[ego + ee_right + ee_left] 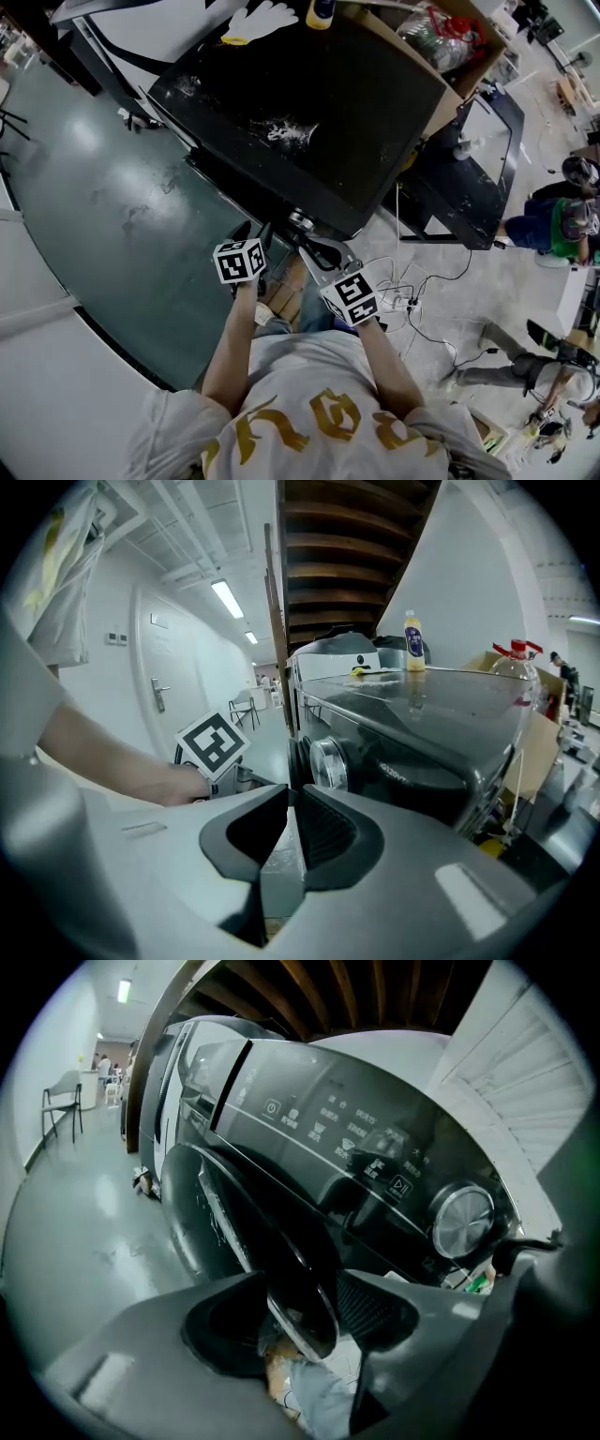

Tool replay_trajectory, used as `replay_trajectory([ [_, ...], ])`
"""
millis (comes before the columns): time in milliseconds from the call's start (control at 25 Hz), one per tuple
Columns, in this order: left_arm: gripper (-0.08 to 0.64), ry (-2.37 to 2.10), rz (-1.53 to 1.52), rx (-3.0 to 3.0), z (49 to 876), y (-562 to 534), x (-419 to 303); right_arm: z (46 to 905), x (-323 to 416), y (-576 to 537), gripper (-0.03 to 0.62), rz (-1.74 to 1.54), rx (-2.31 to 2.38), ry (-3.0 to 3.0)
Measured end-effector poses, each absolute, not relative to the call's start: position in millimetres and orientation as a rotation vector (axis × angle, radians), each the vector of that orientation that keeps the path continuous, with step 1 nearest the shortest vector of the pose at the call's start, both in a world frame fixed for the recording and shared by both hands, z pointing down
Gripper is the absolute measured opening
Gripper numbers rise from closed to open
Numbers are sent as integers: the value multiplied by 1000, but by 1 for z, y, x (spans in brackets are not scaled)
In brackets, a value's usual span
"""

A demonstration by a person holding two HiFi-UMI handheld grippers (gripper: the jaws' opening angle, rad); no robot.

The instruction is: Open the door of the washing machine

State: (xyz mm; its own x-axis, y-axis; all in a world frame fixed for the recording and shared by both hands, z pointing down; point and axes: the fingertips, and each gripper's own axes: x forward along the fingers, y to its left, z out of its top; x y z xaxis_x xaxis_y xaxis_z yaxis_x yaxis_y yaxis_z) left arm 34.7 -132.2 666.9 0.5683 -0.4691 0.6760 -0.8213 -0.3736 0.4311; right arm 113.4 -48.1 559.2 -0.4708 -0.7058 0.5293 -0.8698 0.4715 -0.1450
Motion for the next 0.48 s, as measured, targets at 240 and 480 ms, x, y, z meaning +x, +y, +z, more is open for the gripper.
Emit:
replay_trajectory([
  [240,224,-1064,590,1986,678,-142,45,564,123,-44,57,587,1354,-2319],
  [480,250,-1105,620,1925,693,-147,46,560,127,-45,41,554,1401,-2320],
])
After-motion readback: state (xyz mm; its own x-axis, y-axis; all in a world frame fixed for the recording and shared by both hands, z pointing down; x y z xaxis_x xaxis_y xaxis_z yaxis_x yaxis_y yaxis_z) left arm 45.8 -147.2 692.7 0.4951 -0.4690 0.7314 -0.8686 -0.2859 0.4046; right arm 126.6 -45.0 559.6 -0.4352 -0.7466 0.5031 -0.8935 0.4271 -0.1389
